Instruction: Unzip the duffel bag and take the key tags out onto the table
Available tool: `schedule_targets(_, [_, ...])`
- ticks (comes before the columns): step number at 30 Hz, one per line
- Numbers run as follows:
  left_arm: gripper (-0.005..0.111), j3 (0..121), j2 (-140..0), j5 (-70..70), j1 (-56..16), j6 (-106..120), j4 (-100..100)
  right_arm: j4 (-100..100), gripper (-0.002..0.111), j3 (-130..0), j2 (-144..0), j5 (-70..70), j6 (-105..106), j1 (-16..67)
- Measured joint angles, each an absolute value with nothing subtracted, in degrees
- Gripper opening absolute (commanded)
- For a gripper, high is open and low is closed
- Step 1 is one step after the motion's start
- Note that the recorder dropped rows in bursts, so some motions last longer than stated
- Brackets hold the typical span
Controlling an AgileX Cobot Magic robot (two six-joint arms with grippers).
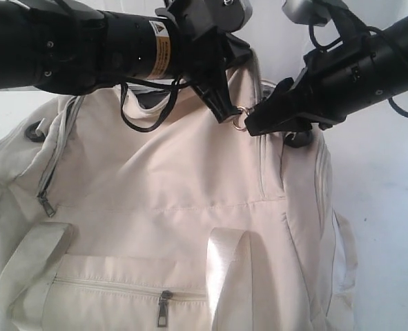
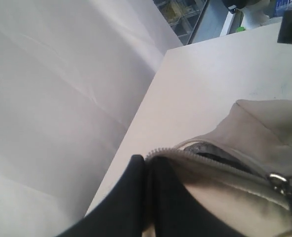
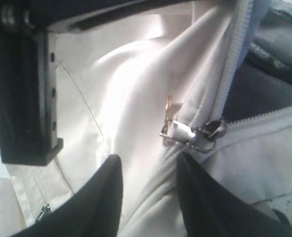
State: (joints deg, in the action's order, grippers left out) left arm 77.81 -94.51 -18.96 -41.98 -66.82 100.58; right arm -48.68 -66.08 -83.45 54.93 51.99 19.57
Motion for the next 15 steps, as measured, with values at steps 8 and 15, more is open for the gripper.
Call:
schedule_targets(8, [0.041,77.81,-93.83,-19.59,-41.98,-69.25,100.58,-48.56,0.036,-66.08,-81.1,56.36,53.1,19.57])
schedule_targets(15, [0.036,77.81,-93.16,-19.48,-41.98,-71.47,100.21,-48.02,0.036,-66.08,-80.49,55.31,53.25,19.57])
